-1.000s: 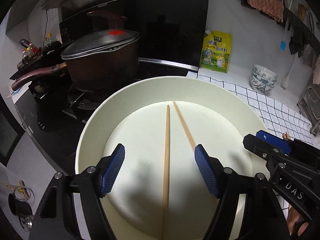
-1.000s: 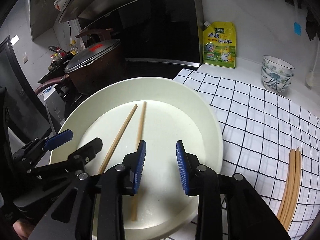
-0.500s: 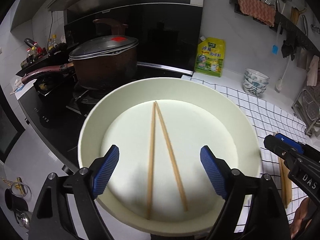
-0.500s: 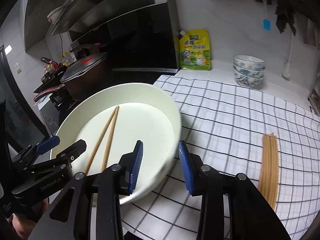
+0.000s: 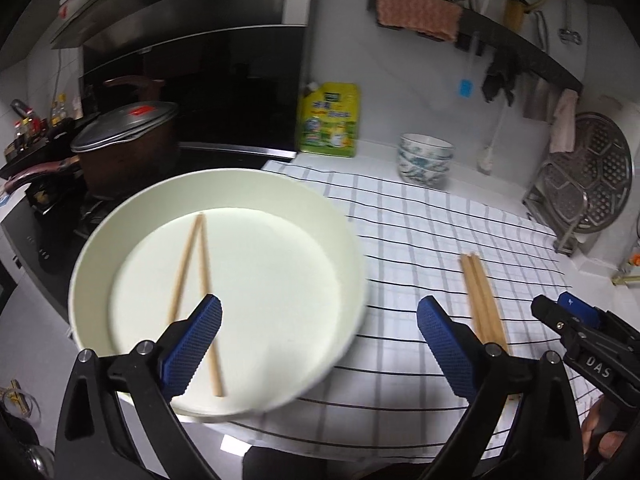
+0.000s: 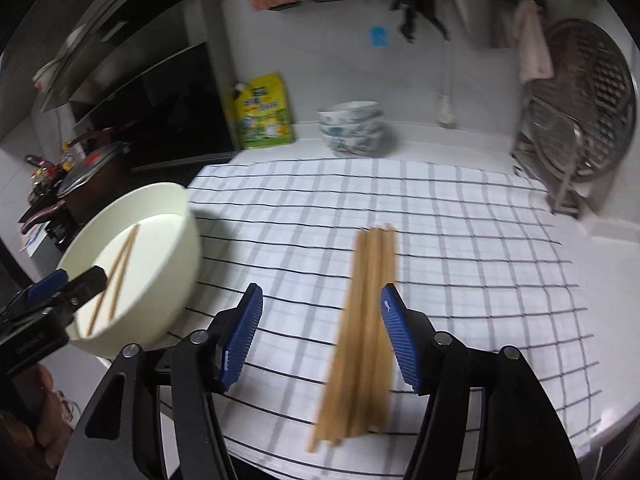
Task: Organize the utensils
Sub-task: 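Move both open tools back over the remaining chopsticks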
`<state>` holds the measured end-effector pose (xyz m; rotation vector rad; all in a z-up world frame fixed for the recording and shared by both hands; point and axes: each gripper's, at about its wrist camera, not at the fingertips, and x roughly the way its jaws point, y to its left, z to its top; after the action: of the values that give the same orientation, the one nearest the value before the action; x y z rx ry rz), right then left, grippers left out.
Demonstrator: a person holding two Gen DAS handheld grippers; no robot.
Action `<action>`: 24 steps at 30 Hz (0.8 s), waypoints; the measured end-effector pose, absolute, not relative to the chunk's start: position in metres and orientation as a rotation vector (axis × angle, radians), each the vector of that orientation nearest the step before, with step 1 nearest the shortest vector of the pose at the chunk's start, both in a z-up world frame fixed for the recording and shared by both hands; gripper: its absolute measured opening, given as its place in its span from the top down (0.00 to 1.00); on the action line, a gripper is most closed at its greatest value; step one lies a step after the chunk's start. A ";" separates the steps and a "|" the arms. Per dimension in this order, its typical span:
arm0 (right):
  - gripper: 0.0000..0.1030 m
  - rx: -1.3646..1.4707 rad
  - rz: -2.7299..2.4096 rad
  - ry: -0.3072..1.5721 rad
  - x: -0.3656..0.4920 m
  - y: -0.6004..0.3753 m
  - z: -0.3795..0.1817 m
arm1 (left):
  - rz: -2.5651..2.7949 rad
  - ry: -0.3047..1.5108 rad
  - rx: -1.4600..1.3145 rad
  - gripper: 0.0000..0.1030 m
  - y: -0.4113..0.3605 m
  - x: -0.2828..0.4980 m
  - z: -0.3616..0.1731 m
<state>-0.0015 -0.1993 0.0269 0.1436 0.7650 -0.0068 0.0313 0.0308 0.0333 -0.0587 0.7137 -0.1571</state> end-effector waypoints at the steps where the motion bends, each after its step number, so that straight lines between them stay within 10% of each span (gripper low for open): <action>1: 0.43 0.147 -0.024 0.775 -0.004 -0.209 0.023 | -0.172 0.718 -0.055 0.06 0.022 0.031 0.033; 24: 0.42 0.118 -0.085 0.953 0.027 -0.260 -0.060 | -0.203 0.903 0.064 0.06 -0.073 0.053 -0.045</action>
<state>0.0266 -0.2595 -0.0602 0.1181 0.9535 -0.0848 0.0532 -0.0735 -0.0447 0.0639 0.9026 -0.2031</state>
